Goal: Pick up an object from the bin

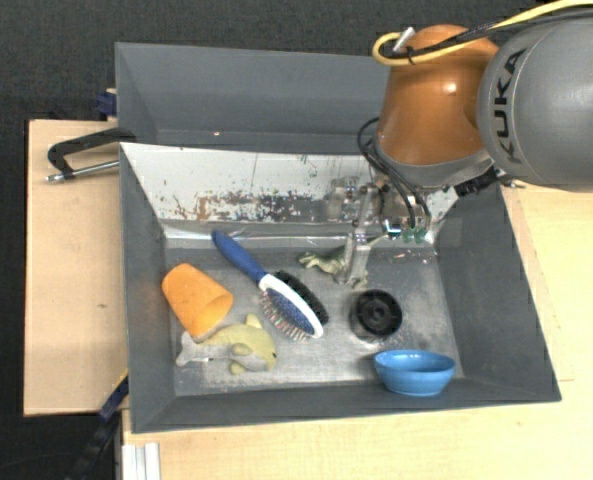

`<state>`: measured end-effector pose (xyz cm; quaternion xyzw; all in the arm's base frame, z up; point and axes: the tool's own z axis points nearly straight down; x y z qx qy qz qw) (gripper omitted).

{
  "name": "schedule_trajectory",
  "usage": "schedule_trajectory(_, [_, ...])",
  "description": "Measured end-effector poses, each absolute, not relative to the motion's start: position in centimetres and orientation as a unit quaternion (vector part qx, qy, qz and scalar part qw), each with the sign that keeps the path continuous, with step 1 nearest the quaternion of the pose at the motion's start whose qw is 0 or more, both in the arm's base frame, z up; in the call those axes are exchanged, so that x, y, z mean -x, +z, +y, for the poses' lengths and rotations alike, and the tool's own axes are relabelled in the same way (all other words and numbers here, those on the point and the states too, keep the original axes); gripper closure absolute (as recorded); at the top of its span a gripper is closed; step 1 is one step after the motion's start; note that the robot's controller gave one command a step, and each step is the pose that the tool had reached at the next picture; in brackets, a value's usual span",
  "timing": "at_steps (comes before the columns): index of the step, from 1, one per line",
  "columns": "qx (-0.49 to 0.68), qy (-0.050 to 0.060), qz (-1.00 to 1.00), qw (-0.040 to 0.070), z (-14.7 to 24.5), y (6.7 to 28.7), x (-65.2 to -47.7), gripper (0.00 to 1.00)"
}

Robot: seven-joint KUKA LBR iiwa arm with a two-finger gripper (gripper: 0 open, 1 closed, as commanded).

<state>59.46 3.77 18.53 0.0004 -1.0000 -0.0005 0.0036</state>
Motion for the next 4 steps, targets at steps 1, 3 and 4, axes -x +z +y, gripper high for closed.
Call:
schedule_trajectory(1, [-0.181, 0.000, -0.983, 0.003, -4.1, 11.6, -56.6, 0.00])
schedule_trajectory(3, [-0.300, 0.005, -0.954, -0.020, -5.4, 8.3, -53.5, 1.00])
schedule_trajectory(4, [-0.300, 0.003, -0.954, -0.015, -5.4, 7.8, -53.1, 0.00])
